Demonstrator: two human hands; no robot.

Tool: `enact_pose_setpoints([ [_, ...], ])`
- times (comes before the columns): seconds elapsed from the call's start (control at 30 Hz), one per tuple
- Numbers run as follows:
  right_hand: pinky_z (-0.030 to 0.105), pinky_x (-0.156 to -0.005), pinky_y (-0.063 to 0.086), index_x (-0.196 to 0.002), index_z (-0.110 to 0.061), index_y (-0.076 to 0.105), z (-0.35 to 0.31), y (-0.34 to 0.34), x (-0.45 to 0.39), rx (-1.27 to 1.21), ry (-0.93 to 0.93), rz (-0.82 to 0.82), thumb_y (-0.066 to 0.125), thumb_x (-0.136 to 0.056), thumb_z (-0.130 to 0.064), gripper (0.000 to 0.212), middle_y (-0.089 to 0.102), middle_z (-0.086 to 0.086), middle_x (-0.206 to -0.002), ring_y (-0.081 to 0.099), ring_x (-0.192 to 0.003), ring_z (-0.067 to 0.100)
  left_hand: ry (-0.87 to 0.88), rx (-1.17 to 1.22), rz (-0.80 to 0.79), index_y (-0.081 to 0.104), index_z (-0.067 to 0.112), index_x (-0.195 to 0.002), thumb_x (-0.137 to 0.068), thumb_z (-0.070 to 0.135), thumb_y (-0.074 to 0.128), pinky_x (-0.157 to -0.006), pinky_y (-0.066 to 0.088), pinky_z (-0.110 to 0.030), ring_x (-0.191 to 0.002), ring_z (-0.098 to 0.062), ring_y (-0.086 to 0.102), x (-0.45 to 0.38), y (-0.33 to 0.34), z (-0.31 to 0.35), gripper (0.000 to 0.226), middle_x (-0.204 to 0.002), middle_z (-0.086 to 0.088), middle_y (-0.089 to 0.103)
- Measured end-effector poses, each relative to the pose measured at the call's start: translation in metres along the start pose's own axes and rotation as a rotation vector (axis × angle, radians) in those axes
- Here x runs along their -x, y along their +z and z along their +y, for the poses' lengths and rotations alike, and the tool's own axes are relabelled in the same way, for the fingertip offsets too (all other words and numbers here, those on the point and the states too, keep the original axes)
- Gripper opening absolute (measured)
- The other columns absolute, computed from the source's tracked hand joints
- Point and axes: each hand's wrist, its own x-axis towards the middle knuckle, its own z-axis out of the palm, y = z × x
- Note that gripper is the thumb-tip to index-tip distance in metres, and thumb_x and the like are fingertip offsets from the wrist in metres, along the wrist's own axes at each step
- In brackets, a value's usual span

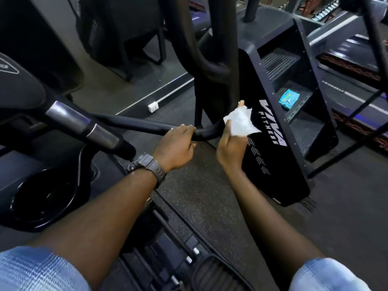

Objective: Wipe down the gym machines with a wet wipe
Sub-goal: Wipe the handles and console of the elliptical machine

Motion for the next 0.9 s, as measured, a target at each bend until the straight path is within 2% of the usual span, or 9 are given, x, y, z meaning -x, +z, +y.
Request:
enact_pose_setpoints([
  [0.1, 0.05, -0.121, 0.019, -0.147, 0.003, 0.034, 0.04, -0.008, -0.001, 0.456, -0.493, -0.183, 0.046, -0.098, -0.012, 0.053, 0.028, 0.024, -0.156, 0.023, -0.147, 0.035, -0.034, -0.062, -0.018, 0.038, 0.009, -0.151, -0.102, 0.025, 0.053, -0.124, 0.023, -0.042, -0.15, -0.025, 0.029, 0.006, -0.004, -0.015, 0.054, -0.16, -0.009, 0.036],
  [0.2, 0.058, -0.119, 0.009, -0.148, -0.003, 0.039, 0.058, -0.013, -0.009, 0.813, -0.817, -0.335, 0.067, -0.089, -0.035, 0.072, 0.025, 0.014, -0.159, 0.018, -0.148, 0.034, -0.055, -0.054, -0.014, 0.029, 0.011, -0.156, -0.103, 0.026, 0.051, -0.126, 0.019, -0.041, -0.155, -0.022, 0.017, 0.012, -0.001, -0.024, 0.059, -0.166, -0.006, 0.023],
  [0.3, 0.055, -0.12, -0.002, -0.149, -0.001, 0.034, 0.051, -0.008, -0.009, 0.957, -0.979, -0.485, 0.048, -0.095, -0.038, 0.066, 0.03, 0.015, -0.158, 0.019, -0.149, 0.033, -0.068, -0.019, 0.013, 0.027, 0.01, -0.157, -0.103, 0.025, 0.051, -0.125, 0.018, -0.039, -0.156, -0.021, 0.013, 0.014, 0.006, -0.025, 0.061, -0.168, -0.005, 0.02],
  [0.4, 0.05, -0.122, 0.002, -0.152, 0.001, 0.021, 0.035, 0.013, 0.0, 0.988, -0.923, -0.671, 0.042, -0.092, -0.051, 0.083, 0.034, 0.024, -0.151, 0.026, -0.144, 0.04, -0.09, 0.064, 0.072, 0.032, 0.008, -0.154, -0.101, 0.018, 0.051, -0.125, 0.021, -0.038, -0.155, -0.021, 0.016, 0.014, 0.012, -0.021, 0.057, -0.165, -0.007, 0.027],
  [0.5, 0.047, -0.113, 0.028, -0.152, 0.002, 0.02, 0.011, 0.046, 0.013, 0.915, -0.751, -0.703, 0.041, -0.088, -0.057, 0.09, 0.051, 0.022, -0.129, 0.048, -0.12, 0.037, -0.156, 0.177, 0.143, 0.037, 0.009, -0.15, -0.098, 0.009, 0.05, -0.122, 0.031, -0.04, -0.153, -0.021, 0.025, 0.016, 0.013, -0.018, 0.054, -0.159, -0.007, 0.037],
  [0.6, 0.039, -0.082, 0.044, -0.145, 0.0, 0.039, -0.005, 0.063, 0.007, 0.947, -0.698, -0.663, 0.029, -0.092, -0.038, 0.066, 0.063, 0.011, -0.1, 0.06, -0.085, 0.028, -0.201, 0.176, 0.183, 0.042, 0.009, -0.144, -0.097, 0.012, 0.05, -0.117, 0.039, -0.045, -0.147, -0.024, 0.035, 0.018, 0.013, -0.019, 0.048, -0.15, -0.007, 0.044],
  [0.77, 0.045, -0.111, 0.03, -0.113, -0.011, 0.063, 0.01, 0.029, -0.022, 1.175, -0.844, -0.717, 0.055, -0.091, -0.044, 0.04, 0.067, 0.006, -0.088, 0.065, -0.082, 0.025, -0.275, 0.092, 0.148, 0.032, 0.005, -0.152, -0.093, 0.012, 0.053, -0.125, 0.021, -0.046, -0.152, -0.027, 0.023, 0.02, 0.007, -0.032, 0.063, -0.162, -0.011, 0.03],
  [0.83, 0.043, -0.109, 0.034, -0.097, -0.014, 0.062, 0.014, 0.019, -0.03, 1.23, -0.902, -0.712, 0.064, -0.085, -0.033, 0.022, 0.064, 0.005, -0.081, 0.063, -0.078, 0.025, -0.316, 0.082, 0.166, 0.025, 0.005, -0.156, -0.094, 0.012, 0.052, -0.127, 0.01, -0.044, -0.155, -0.026, 0.013, 0.021, 0.007, -0.037, 0.068, -0.166, -0.011, 0.02],
  [0.9, 0.039, -0.091, 0.045, -0.086, -0.018, 0.06, 0.006, 0.028, -0.029, 1.234, -0.809, -0.718, 0.067, -0.083, -0.026, 0.012, 0.063, 0.003, -0.074, 0.063, -0.069, 0.024, -0.352, 0.092, 0.198, 0.021, 0.004, -0.157, -0.094, 0.011, 0.052, -0.127, 0.003, -0.043, -0.156, -0.027, 0.007, 0.02, 0.01, -0.041, 0.071, -0.168, -0.011, 0.015],
])
